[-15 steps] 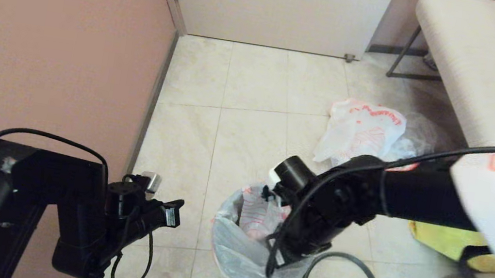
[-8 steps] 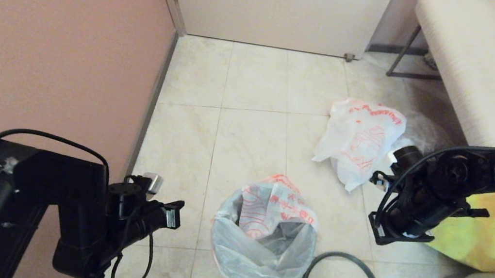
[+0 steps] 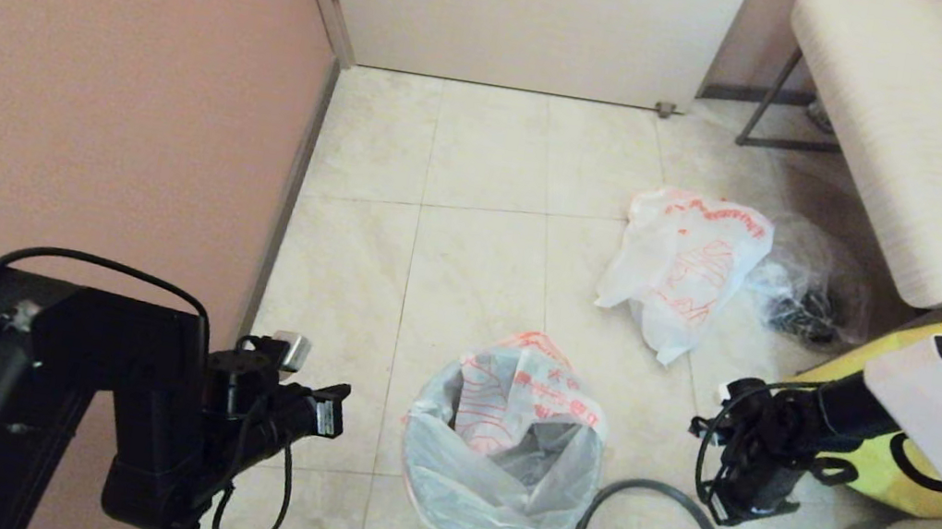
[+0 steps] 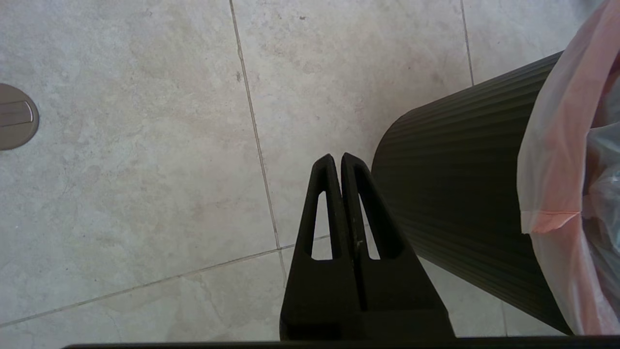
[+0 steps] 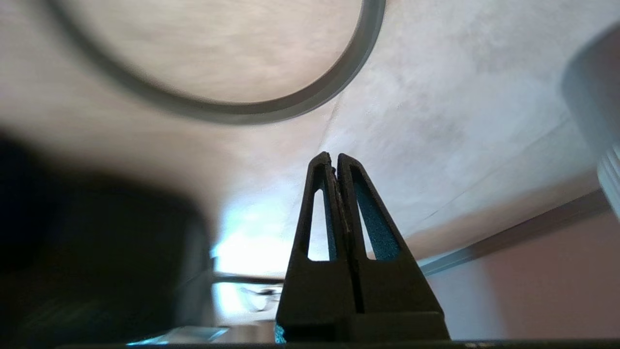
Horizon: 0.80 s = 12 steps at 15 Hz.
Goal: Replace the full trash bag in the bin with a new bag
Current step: Place the trash can ring on the trash can
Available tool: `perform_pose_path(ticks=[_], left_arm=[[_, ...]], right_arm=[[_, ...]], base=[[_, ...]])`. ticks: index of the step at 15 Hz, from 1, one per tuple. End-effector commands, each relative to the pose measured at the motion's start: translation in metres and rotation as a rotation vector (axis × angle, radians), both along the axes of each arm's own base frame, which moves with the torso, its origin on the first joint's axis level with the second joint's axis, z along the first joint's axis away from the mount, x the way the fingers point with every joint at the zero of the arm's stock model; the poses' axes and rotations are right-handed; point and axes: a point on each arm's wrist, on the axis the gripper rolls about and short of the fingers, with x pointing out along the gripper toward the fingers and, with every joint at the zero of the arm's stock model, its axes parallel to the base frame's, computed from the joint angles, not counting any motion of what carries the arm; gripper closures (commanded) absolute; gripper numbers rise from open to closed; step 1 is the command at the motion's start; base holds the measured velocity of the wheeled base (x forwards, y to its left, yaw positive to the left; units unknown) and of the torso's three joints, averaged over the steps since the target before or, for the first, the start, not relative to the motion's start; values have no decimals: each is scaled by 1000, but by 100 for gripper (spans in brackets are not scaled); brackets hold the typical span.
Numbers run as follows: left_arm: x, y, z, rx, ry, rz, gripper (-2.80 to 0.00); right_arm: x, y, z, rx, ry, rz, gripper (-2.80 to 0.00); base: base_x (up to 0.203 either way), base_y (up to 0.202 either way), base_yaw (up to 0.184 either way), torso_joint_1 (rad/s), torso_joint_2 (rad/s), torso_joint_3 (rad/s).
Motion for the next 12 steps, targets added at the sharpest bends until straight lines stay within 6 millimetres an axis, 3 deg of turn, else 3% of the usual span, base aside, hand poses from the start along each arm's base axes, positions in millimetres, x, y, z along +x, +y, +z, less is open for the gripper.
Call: perform_pose_path(ticks=[1, 3, 4, 5, 12], left_arm=[[0, 0, 0, -2, -5, 1, 0], [0, 0, 0, -2, -5, 1, 0], [0, 0, 0, -1, -5, 0, 0], [0, 0, 0, -2, -5, 1, 0], [0, 0, 0, -2, -5, 2, 0]], right_arm=[[-1, -4, -76, -29, 76, 40, 0], [5, -5, -100, -34, 8, 63, 0], [8, -7, -104, -37, -24, 76, -205], [10, -9, -107, -37, -44, 76, -280], [38, -19, -120, -38, -208, 120, -280]], base=[[0, 0, 0, 0, 0, 0], [0, 0, 0, 0, 0, 0], [0, 0, 0, 0, 0, 0], [0, 0, 0, 0, 0, 0], [0, 0, 0, 0, 0, 0]])
